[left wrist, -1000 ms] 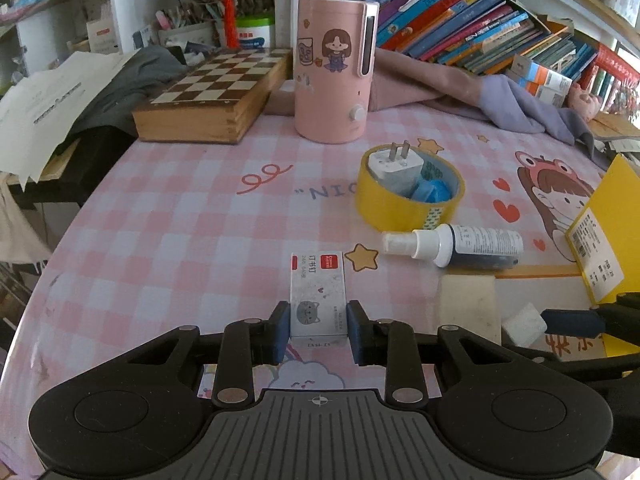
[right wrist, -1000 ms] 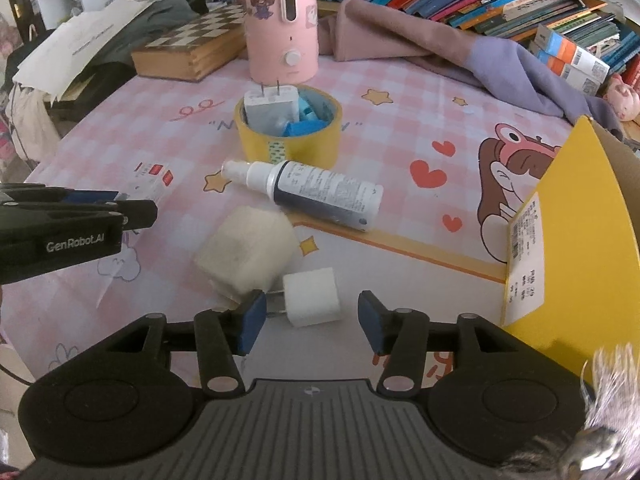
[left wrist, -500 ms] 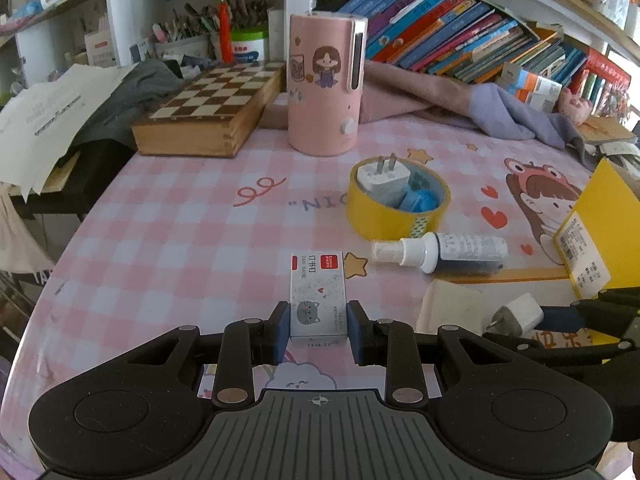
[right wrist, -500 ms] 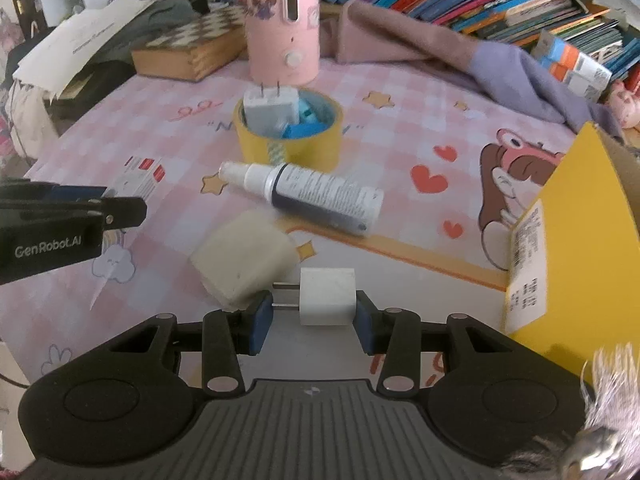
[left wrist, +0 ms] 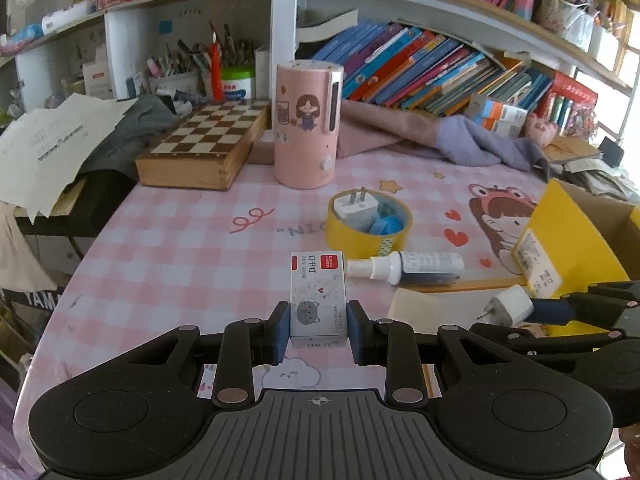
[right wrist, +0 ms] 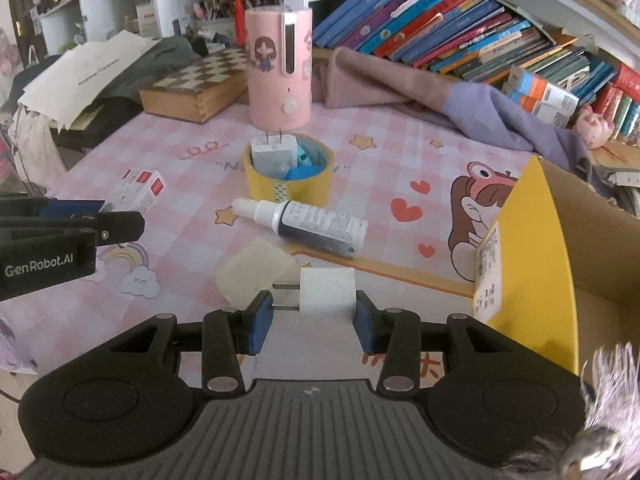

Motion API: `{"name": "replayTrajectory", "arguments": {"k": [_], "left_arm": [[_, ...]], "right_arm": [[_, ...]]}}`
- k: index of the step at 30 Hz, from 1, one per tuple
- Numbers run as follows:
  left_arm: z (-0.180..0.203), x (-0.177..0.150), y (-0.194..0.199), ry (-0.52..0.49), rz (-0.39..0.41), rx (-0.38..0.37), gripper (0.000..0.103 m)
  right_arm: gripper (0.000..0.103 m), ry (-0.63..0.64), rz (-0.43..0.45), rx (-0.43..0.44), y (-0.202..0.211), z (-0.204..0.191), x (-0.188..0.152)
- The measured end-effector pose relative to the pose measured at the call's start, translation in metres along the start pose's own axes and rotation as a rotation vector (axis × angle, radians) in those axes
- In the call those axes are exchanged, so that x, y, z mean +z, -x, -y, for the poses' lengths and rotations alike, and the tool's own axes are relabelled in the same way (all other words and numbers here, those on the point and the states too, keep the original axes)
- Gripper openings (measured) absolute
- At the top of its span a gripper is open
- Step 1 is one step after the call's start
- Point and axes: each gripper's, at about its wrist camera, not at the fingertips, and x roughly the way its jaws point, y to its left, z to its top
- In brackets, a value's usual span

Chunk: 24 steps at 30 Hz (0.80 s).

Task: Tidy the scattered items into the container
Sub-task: 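Carry the charger plug and small box over the yellow box with both tools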

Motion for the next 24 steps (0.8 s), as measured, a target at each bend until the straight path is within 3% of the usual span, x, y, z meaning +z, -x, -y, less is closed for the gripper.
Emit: {"name": "replayTrajectory", "arguments": {"k": [24], "left_arm": [[-0.001,-0.067,0.110,0.000,0.082,-0.056,0.028]], "right_arm": [[0.041,-0.055,0.106,0.007,0.100,-0.039,-0.061]]}}
